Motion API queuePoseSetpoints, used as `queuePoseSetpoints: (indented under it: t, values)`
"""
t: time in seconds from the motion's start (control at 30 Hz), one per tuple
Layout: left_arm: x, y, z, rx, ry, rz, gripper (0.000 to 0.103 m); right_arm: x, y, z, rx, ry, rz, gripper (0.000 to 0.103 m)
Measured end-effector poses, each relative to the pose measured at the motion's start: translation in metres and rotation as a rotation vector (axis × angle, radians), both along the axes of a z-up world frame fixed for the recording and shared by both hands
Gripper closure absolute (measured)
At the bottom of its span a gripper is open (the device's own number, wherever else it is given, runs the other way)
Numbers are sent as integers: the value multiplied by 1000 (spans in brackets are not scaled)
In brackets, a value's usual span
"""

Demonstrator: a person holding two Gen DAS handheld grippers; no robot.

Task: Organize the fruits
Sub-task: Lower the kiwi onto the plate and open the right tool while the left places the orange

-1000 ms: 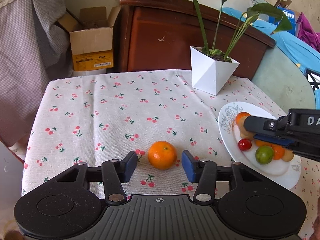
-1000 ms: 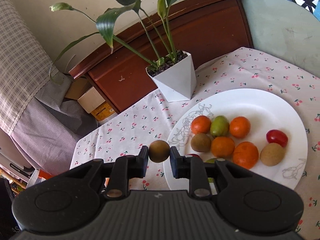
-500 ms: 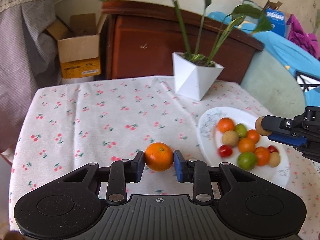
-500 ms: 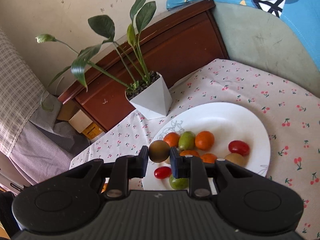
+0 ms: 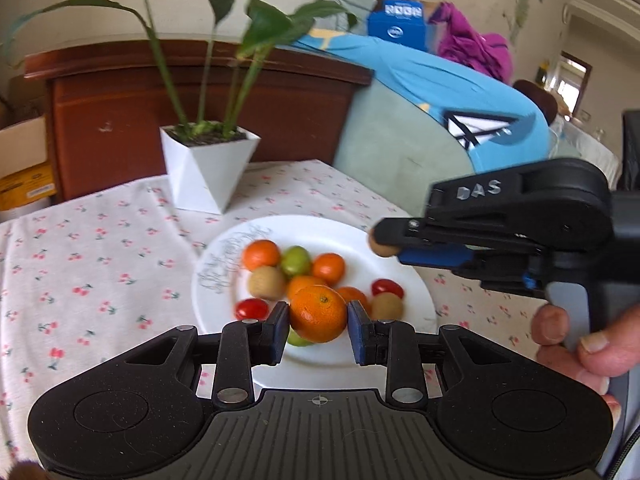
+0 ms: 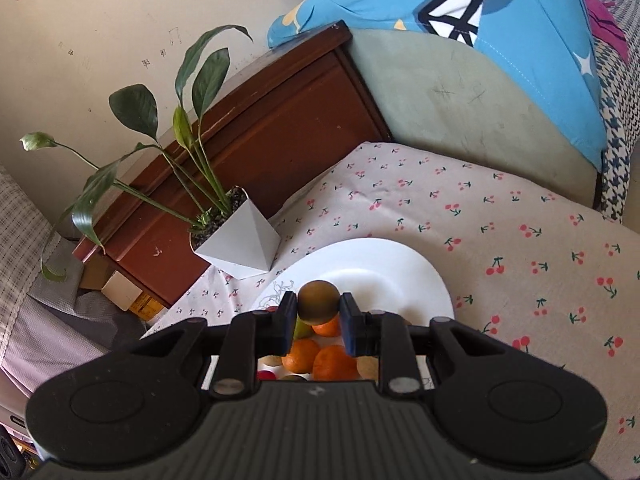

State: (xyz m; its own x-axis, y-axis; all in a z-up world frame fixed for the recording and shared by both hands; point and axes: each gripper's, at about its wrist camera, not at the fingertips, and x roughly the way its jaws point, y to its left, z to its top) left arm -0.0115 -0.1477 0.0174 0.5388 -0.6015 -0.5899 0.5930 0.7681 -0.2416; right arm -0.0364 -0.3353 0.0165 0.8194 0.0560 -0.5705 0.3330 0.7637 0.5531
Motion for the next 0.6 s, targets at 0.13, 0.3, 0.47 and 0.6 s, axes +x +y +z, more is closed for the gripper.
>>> queuePoseSetpoints:
  t: [0.13,0.3,0.47,0.6]
  values:
    - [-3,-9,-8,16,12,-24,74,2,1,-6,3,19,3,80]
    - [-4,-12,-10,22,16,-26,74,3,1,-9,2,35,5,80]
    - [-1,-11,-9,16,19,-17,74,5,3,-10,-11,48,3,79]
    - [-2,-11,-5,13,4,-16,72,4,2,-9,-22,51,-11,78]
